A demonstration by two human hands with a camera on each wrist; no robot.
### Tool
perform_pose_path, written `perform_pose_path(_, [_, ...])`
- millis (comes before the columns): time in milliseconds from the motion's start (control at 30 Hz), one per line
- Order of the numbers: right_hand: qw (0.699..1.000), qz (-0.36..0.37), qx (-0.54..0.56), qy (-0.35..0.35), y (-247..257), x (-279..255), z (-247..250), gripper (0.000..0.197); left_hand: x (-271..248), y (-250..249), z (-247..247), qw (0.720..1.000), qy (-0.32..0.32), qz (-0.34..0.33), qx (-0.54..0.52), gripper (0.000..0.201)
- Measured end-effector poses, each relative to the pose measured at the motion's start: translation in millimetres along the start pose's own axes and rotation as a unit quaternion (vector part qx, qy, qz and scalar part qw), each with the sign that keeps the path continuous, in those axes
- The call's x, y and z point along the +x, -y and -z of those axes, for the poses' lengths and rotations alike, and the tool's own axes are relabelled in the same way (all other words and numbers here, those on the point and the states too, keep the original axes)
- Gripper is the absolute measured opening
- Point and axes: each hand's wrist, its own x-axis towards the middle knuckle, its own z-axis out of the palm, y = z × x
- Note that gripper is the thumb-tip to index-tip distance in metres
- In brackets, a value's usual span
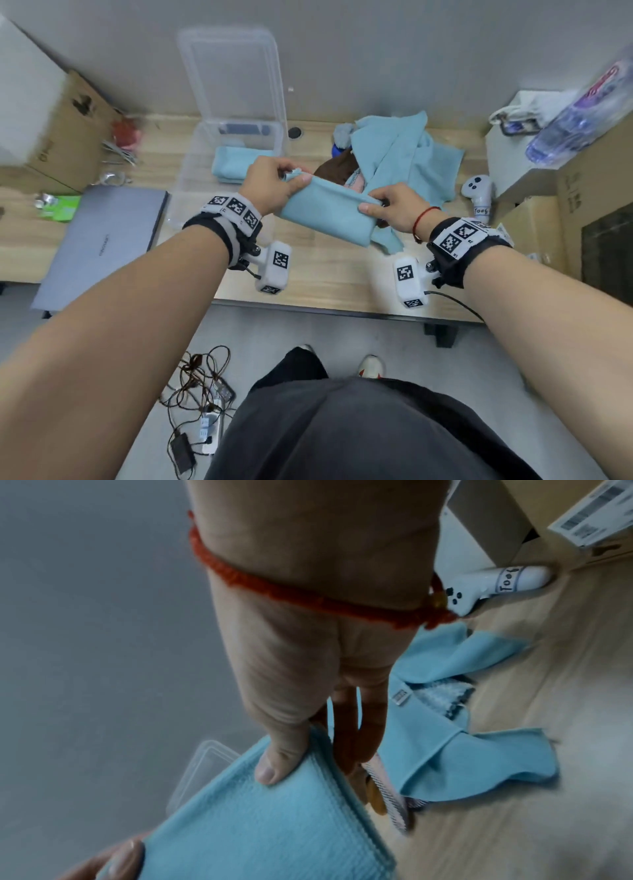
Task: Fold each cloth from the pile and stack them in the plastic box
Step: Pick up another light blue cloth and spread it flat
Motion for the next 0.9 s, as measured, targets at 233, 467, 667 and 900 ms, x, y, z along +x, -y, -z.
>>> perform_pose_path(233, [0.999,0.041,0.004,-0.006,50.6,37.1,3.8,0.017,16.0,27.9,58.5,0.998,0.022,0.015,0.052,0.022])
perform_pose_path(467, [0.989,0.044,-0.136,-0.038,120.8,115.9,-30.0,0.024,64.9,84.1,126.9,0.994,0.032,0.008,0.102,0.025])
perform_pose_path(667, [0.98,0.031,-0.184,-0.069,162.9,189.8,-67.3,0.024,115.9,140.9,173.4,0.981,0.045,-0.007,0.187,0.024])
perform_pose_path(900, [0.959,-0.024,-0.276,-0.052,155.5,249.0,-110.5,0.018,162.8,190.1,168.4,0.957,0.106,-0.043,0.266,0.021])
